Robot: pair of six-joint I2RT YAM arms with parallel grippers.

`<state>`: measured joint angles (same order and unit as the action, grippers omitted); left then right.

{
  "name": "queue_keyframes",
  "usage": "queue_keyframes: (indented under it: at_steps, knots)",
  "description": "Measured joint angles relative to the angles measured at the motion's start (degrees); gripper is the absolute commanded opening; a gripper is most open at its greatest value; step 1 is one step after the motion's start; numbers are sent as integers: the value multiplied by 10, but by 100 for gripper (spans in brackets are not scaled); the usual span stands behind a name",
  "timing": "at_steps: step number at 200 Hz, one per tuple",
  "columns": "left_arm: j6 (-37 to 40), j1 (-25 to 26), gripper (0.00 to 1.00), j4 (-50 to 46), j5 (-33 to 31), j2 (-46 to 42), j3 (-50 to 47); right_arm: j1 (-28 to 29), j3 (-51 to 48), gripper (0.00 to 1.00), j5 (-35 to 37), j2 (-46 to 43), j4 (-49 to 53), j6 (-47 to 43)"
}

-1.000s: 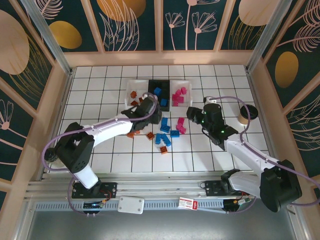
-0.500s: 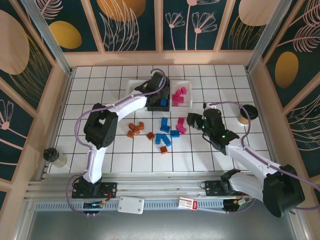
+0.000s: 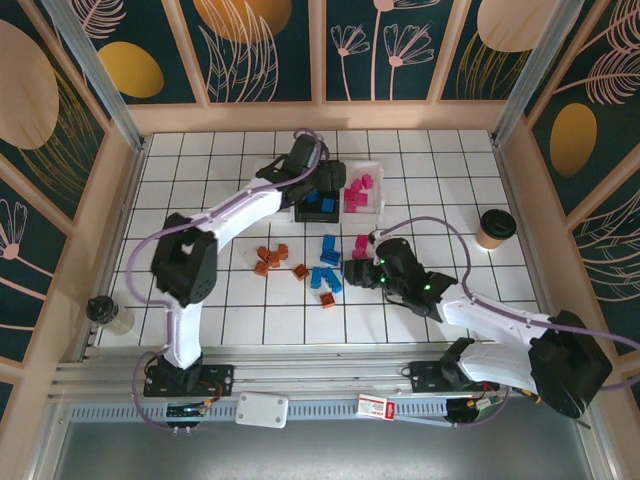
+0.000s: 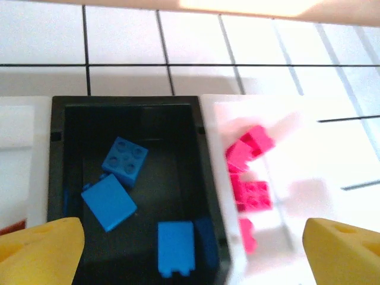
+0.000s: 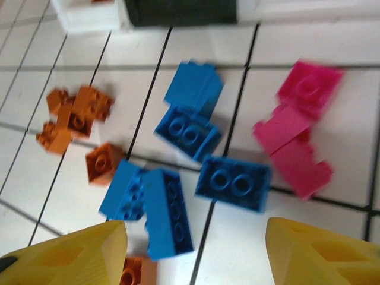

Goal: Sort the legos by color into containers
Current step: Pick up the lego from the bottom-center of the table.

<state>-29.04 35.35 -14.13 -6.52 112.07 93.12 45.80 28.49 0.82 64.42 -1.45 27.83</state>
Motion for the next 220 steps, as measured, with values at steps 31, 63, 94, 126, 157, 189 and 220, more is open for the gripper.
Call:
queue_keyframes:
  at_steps: [31,63,94,126,157,189,220]
  knots:
    - [-24,0,99,62,36,-154,-134,79,3,66,-3,55,5,0]
    - [-49,0,99,103,37,-287,-281,136,24,65,3,114,17,2]
    - [-67,0,99,109,15,-376,-403,159,52,64,14,161,29,2]
    - [-82,0,99,98,-13,-438,-477,168,90,61,43,206,46,2]
    - [-89,0,99,90,-37,-477,-515,177,119,56,71,240,64,1]
    - [-90,0,99,76,-63,-506,-537,188,139,42,97,274,79,-1]
    - [-92,0,99,67,-88,-532,-562,191,144,26,110,276,85,-4]
